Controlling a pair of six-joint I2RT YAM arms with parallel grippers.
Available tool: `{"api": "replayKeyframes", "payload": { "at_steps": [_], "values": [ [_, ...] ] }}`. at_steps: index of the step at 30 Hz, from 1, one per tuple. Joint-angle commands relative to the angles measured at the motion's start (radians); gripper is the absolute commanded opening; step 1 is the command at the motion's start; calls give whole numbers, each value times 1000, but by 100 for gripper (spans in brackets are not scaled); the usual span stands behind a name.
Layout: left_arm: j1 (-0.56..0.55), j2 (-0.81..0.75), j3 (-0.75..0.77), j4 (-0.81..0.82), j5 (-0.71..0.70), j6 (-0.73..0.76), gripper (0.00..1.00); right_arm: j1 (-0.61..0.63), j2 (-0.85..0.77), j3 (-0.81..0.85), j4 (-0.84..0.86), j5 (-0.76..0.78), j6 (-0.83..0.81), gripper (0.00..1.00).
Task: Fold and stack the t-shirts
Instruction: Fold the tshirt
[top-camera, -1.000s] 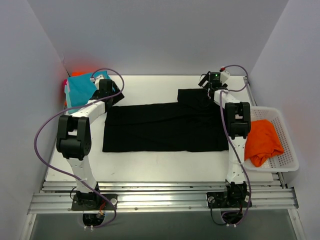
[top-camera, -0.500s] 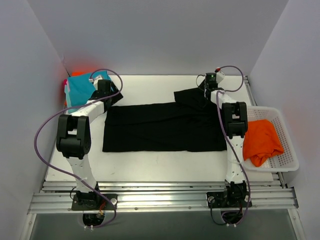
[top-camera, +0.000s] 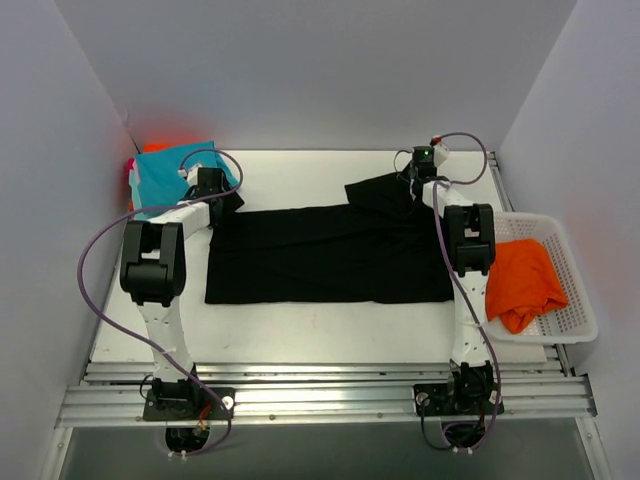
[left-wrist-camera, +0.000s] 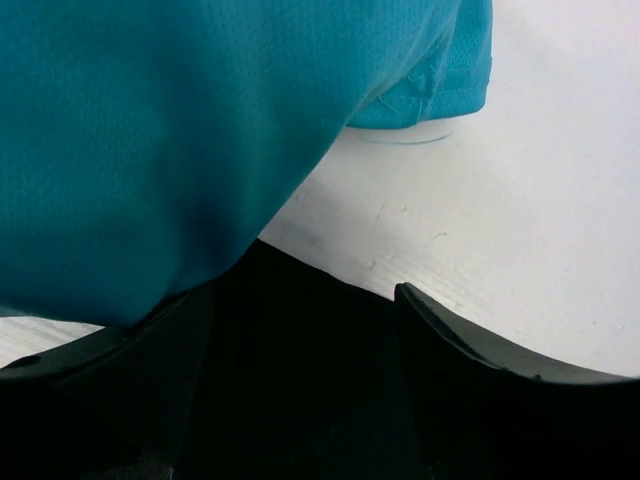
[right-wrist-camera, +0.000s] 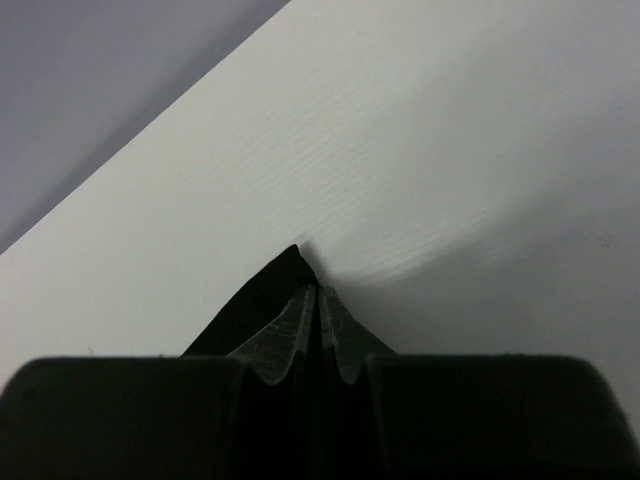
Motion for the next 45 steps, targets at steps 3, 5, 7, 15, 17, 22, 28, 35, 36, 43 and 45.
{"api": "replayKeyframes", "payload": {
  "at_steps": [3, 5, 7, 15, 17, 22, 28, 35, 36, 43, 45],
  "values": [
    [10, 46, 129, -150, -82, -27, 82, -12, 7, -36, -25, -33, 9, 0],
    [10, 68, 167, -166, -96, -24, 81, -18, 3, -53, -7, -61, 16, 0],
    [10, 72, 183, -184, -108, -25, 81, -21, 2, -56, -5, -74, 19, 0],
    [5, 94, 258, -273, -120, -15, 81, -41, -12, -94, 35, -109, 39, 0],
    [1, 123, 287, -300, -113, -12, 81, -44, -13, -101, 39, -121, 44, 0],
    [-14, 210, 420, -438, -84, -2, 80, -55, -23, -133, 69, -151, 58, 0],
    [-27, 290, 497, -517, -59, 10, 60, -58, -26, -150, 85, -172, 64, 0],
    [-39, 298, 514, -549, -64, 21, 25, -65, -23, -153, 99, -191, 75, 0],
    [-41, 301, 516, -549, -65, 21, 20, -65, -23, -153, 101, -191, 75, 0],
    [-42, 298, 502, -523, -58, 13, 2, -65, -24, -159, 119, -191, 76, 0],
    [-42, 290, 481, -495, -55, 8, 2, -65, -27, -156, 122, -188, 73, 0]
  ]
}}
